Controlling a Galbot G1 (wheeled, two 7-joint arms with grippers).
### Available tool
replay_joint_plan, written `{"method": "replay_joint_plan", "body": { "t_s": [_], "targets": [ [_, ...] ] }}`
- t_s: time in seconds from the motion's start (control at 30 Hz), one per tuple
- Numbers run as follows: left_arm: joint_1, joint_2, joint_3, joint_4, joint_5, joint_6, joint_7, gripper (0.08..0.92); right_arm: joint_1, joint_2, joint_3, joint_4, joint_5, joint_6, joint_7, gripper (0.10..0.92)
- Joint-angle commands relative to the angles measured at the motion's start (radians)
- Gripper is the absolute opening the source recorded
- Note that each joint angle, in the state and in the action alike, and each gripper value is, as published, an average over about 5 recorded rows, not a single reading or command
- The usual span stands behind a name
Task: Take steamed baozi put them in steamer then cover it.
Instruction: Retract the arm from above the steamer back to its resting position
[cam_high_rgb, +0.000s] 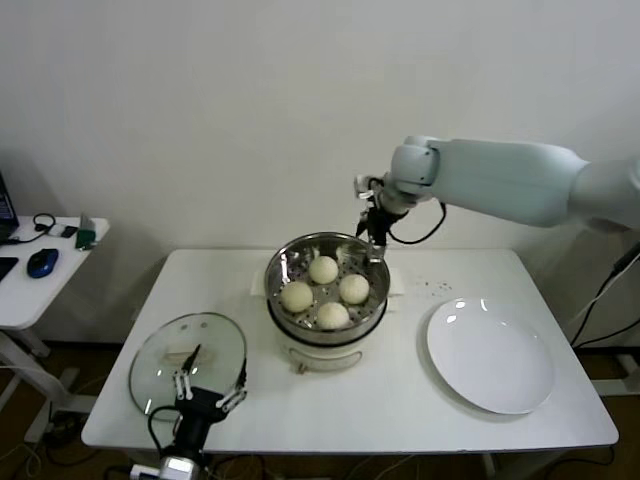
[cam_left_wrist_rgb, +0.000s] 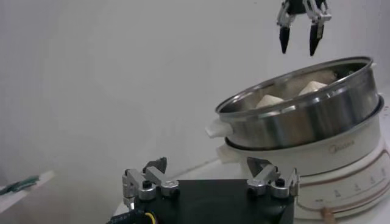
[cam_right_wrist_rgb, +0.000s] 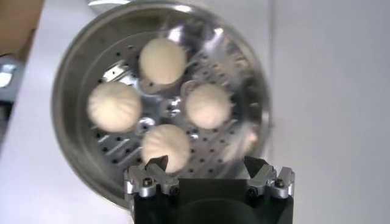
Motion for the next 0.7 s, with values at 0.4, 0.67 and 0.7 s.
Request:
{"method": "replay_joint_plan", "body": {
  "t_s": [0.4, 0.67, 0.7],
  "targets": [
    [0.001, 0.020, -0.012, -0.036, -0.020, -0.013, -0.005, 0.823, -0.759, -0.673, 0.927, 0.343, -0.098, 0.375, 0.578, 0.823],
    [0.043, 0.014, -0.026, -0.053, 0.026, -0.005, 0.003, 0.823, -1.271, -0.750, 1.429, 0.464, -0.197, 0.446, 0.692, 0.823],
    [0.044, 0.012, -0.027, -0.053, 0.040, -0.002, -0.001, 0.823, -1.331, -0.750, 1.485, 0.475, -0.201, 0.450, 0.700, 0.823]
  ]
}}
